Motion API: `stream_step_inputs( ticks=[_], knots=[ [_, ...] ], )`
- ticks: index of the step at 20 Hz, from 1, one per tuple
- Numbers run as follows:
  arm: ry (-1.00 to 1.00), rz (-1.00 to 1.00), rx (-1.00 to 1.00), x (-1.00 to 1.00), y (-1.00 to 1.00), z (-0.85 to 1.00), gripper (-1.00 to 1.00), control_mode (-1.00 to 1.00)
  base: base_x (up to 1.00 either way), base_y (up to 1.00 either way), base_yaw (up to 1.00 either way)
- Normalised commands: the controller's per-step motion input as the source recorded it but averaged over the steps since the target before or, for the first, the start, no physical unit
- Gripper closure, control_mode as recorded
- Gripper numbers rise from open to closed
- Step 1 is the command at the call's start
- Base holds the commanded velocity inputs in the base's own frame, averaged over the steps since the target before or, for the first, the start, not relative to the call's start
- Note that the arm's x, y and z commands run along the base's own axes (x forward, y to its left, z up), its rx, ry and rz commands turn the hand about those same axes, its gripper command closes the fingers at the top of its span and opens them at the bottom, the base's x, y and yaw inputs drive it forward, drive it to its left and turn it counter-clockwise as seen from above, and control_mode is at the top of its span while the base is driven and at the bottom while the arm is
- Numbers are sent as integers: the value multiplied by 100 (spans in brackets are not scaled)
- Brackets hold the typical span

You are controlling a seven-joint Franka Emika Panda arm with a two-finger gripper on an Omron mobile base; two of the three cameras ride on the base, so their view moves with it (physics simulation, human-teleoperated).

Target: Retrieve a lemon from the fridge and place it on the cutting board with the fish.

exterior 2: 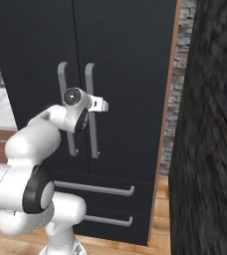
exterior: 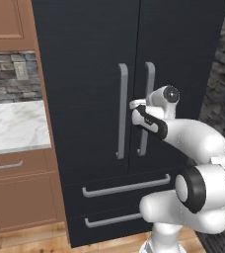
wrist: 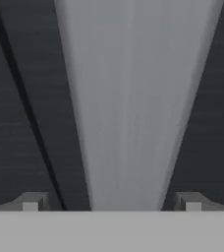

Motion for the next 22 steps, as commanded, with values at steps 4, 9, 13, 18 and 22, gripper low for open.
stream_step_inputs(
  ticks=[4, 9, 13, 18, 22],
  knots=[
    [0, 10, 0, 70, -23, 0, 100, -100, 0, 0, 0],
    [2, -1, -2, 5, -6, 5, 100, -100, 0, 0, 0],
    [0, -4, -1, -41, -15, 36, 100, -100, 0, 0, 0],
    [3, -4, 0, -96, -22, 71, 100, -100, 0, 0, 0],
    [15, 0, 4, -100, -44, 94, 100, -100, 0, 0, 0]
  ],
)
